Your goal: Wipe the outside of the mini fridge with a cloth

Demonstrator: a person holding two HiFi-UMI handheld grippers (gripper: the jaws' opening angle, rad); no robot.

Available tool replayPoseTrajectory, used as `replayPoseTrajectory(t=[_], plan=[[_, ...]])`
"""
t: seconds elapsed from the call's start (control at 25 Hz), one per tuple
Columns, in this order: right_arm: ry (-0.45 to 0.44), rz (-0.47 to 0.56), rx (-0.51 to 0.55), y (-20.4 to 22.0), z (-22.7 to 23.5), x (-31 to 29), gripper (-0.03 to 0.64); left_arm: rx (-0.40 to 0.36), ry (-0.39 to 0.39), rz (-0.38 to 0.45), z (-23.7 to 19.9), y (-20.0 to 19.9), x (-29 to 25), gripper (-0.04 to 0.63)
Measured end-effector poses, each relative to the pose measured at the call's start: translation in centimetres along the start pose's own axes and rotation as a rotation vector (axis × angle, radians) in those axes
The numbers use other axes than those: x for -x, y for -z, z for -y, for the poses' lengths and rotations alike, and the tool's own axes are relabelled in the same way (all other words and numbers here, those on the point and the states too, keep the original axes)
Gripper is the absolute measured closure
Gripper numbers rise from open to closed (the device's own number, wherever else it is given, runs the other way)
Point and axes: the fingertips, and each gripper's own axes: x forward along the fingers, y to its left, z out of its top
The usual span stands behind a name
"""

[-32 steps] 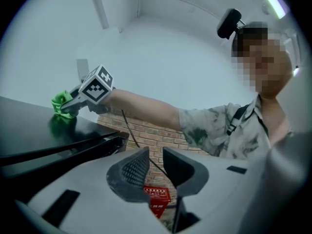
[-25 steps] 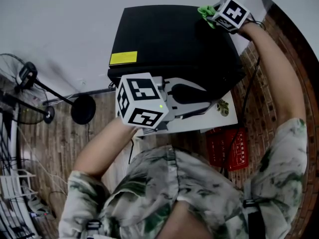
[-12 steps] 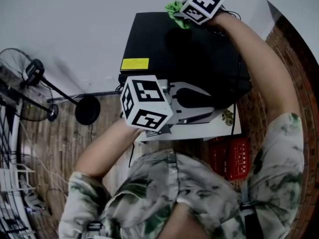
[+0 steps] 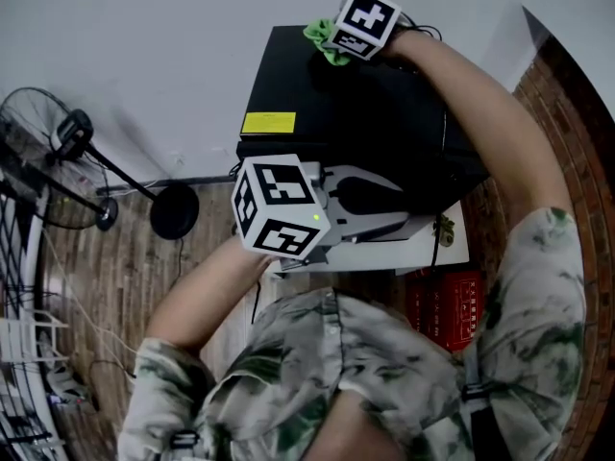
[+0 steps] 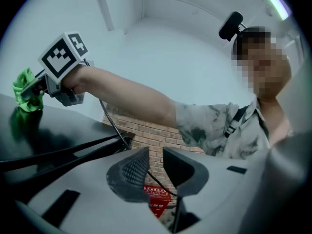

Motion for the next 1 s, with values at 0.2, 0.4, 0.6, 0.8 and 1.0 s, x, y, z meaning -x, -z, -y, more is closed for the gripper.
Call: replayPoseTrajectory(t=[0.2,0.4,0.6,0.8,1.0], plan=[[0.058,-0.073,-0.055,6.0,2.9,2.3,0.497,0.01,0.014,0.005,0.2,0.2,-0.9,0.5],[0.119,-0.126,-0.123,12.3,5.0,5.3,0.497,0.009,0.036,-0.016,0.5,0.7,-2.8,0.5],[0.159,-0.151,-0.181,17.1,6.2,8.1,0.497,0.013,0.048,-0.018,0.7,0.8,-4.7,0.5],[0.199,-0.131,-0.23,20.4,6.8,10.2,0.497,0.013,0.057,-0.027,1.0,0.9,-6.8,0.5],[0.202,-0.091,-0.245,21.6,6.5,11.4,0.497,0.004,0.04,-0.015,1.6,0.8,-8.6,0.5]])
